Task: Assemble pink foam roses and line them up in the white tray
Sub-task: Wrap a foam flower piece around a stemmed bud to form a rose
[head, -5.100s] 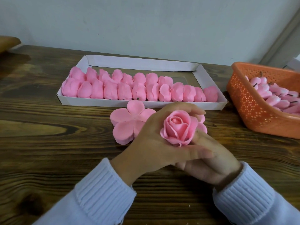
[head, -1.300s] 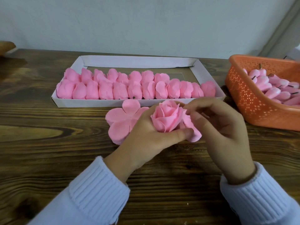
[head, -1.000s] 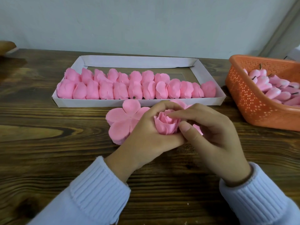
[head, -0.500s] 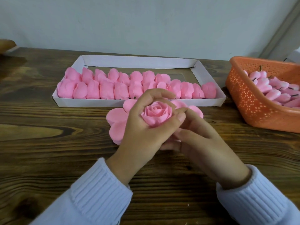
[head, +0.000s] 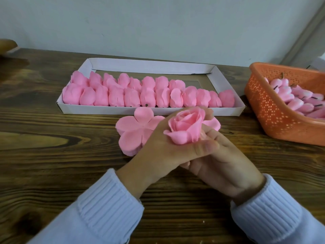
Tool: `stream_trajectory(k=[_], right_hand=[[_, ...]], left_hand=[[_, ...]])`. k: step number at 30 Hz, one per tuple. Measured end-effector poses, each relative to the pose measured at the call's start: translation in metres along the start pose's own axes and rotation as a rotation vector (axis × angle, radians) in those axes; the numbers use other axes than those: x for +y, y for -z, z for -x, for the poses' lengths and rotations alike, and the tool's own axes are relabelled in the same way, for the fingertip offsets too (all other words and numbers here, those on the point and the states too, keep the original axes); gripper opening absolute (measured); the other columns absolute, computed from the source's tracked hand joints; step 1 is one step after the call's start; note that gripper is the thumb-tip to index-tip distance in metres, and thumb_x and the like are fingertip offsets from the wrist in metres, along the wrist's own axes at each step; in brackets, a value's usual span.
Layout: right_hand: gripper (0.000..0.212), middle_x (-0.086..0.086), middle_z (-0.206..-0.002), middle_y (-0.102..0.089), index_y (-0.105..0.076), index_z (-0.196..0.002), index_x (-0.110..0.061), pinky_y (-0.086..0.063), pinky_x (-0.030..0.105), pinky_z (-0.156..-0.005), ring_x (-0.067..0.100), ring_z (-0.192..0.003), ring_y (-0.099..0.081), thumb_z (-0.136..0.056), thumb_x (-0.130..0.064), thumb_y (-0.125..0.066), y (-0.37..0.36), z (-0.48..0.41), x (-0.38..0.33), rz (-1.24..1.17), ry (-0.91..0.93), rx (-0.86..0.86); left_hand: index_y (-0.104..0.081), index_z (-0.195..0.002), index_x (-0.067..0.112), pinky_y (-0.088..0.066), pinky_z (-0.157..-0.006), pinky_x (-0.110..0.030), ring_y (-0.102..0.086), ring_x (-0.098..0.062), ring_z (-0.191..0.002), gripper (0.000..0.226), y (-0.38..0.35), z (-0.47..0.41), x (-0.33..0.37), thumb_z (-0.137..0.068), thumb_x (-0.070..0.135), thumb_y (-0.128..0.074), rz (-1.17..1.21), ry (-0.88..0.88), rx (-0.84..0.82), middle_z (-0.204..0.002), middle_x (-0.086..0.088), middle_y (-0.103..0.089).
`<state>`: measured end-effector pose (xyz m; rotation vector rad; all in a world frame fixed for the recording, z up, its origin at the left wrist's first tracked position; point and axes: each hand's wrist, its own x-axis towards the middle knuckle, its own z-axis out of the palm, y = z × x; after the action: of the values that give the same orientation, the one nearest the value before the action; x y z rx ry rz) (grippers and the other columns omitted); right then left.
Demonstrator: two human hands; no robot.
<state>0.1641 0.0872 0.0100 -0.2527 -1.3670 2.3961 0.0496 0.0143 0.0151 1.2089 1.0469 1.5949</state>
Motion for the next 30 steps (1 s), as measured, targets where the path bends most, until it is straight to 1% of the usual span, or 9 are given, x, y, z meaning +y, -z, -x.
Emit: stream_trajectory(k=[2, 5, 9, 14, 18, 20, 22, 26, 30], right_hand=[[0.048, 0.022, -0.098, -0.050, -0.058, -0.116, 0.005, -0.039, 0.033, -0.070, 0.031, -0.087, -0.046, -0.083, -0.029, -0.060, -0.0021, -0.0006, 0.0014, 0.050, -0.026, 0.023], [0.036, 0.013, -0.076, -0.052, -0.061, -0.100, 0.002, -0.041, 0.026, -0.062, 0.015, -0.066, -0.051, -0.082, -0.028, -0.057, -0.0049, -0.0011, 0.0012, 0.040, -0.051, 0.023], [0.033, 0.012, -0.077, -0.053, -0.052, -0.105, -0.001, -0.043, 0.028, -0.063, 0.014, -0.065, -0.055, -0.085, -0.027, -0.055, -0.0039, -0.0014, 0.0025, 0.018, -0.071, 0.035], [0.044, 0.011, -0.102, -0.056, -0.061, -0.117, -0.011, -0.043, 0.032, -0.073, 0.017, -0.087, -0.059, -0.080, -0.033, -0.072, 0.0006, 0.0000, 0.0025, -0.086, -0.083, -0.104], [0.046, 0.016, -0.105, -0.045, -0.064, -0.114, -0.012, -0.043, 0.031, -0.071, 0.024, -0.090, -0.046, -0.076, -0.033, -0.078, 0.0018, -0.0004, 0.0034, -0.082, -0.072, -0.075], [0.036, 0.015, -0.104, -0.045, -0.067, -0.109, -0.014, -0.042, 0.030, -0.070, 0.025, -0.090, -0.042, -0.079, -0.034, -0.073, 0.0003, -0.0009, 0.0033, -0.076, -0.072, -0.052], [0.030, 0.017, -0.103, -0.047, -0.068, -0.108, -0.017, -0.044, 0.031, -0.071, 0.025, -0.089, -0.046, -0.084, -0.033, -0.060, -0.0014, -0.0009, 0.0020, -0.036, -0.076, -0.030], [0.031, 0.015, -0.098, -0.067, -0.071, -0.110, -0.018, -0.055, 0.028, -0.067, 0.020, -0.083, -0.066, -0.086, -0.029, -0.055, -0.0023, 0.0015, 0.0008, 0.102, 0.006, 0.059], [0.021, 0.007, -0.077, -0.069, -0.072, -0.095, -0.020, -0.052, 0.023, -0.055, 0.016, -0.066, -0.066, -0.088, -0.018, -0.052, 0.0012, 0.0026, 0.0005, 0.419, 0.243, 0.280]], left_hand=[[-0.072, -0.095, 0.036, -0.050, -0.047, -0.024, -0.062, -0.005, -0.060, 0.029, 0.0001, 0.0003, 0.0014, -0.067, 0.032, -0.072, -0.016, -0.023, -0.011, -0.085, 0.008, -0.072], [-0.073, -0.081, 0.035, -0.041, -0.039, -0.016, -0.048, -0.001, -0.040, 0.013, 0.0001, -0.0002, 0.0029, -0.068, 0.033, -0.072, 0.008, -0.052, 0.007, -0.082, 0.005, -0.071], [-0.069, -0.072, 0.027, -0.042, -0.040, -0.014, -0.051, -0.001, -0.041, 0.005, -0.0005, -0.0004, 0.0028, -0.073, 0.023, -0.071, 0.009, -0.113, 0.012, -0.085, 0.000, -0.071], [-0.063, -0.064, 0.026, -0.056, -0.063, -0.030, -0.068, -0.014, -0.083, 0.011, 0.0015, -0.0026, 0.0006, -0.070, 0.022, -0.072, 0.002, -0.144, 0.100, -0.077, 0.005, -0.068], [-0.068, -0.078, 0.032, -0.055, -0.052, -0.034, -0.068, -0.020, -0.068, 0.010, -0.0005, 0.0002, 0.0049, -0.072, 0.025, -0.073, -0.075, -0.140, 0.020, -0.079, 0.002, -0.069], [-0.069, -0.083, 0.034, -0.048, -0.044, -0.021, -0.061, -0.006, -0.053, 0.014, -0.0017, 0.0014, 0.0070, -0.073, 0.026, -0.073, -0.092, -0.121, 0.007, -0.081, 0.009, -0.070], [-0.071, -0.082, 0.034, -0.050, -0.050, -0.019, -0.063, -0.003, -0.057, 0.013, -0.0013, 0.0010, 0.0073, -0.075, 0.023, -0.072, -0.103, -0.142, 0.015, -0.082, 0.011, -0.070], [-0.071, -0.077, 0.027, -0.056, -0.067, -0.056, -0.068, -0.034, -0.082, 0.004, -0.0003, 0.0002, 0.0031, -0.075, 0.023, -0.072, -0.143, -0.171, 0.135, -0.085, -0.003, -0.072], [-0.065, -0.076, 0.013, -0.055, -0.061, -0.027, -0.066, -0.015, -0.073, 0.015, 0.0027, -0.0014, 0.0028, -0.072, 0.020, -0.078, -0.214, -0.211, 0.268, -0.076, 0.001, -0.068]])
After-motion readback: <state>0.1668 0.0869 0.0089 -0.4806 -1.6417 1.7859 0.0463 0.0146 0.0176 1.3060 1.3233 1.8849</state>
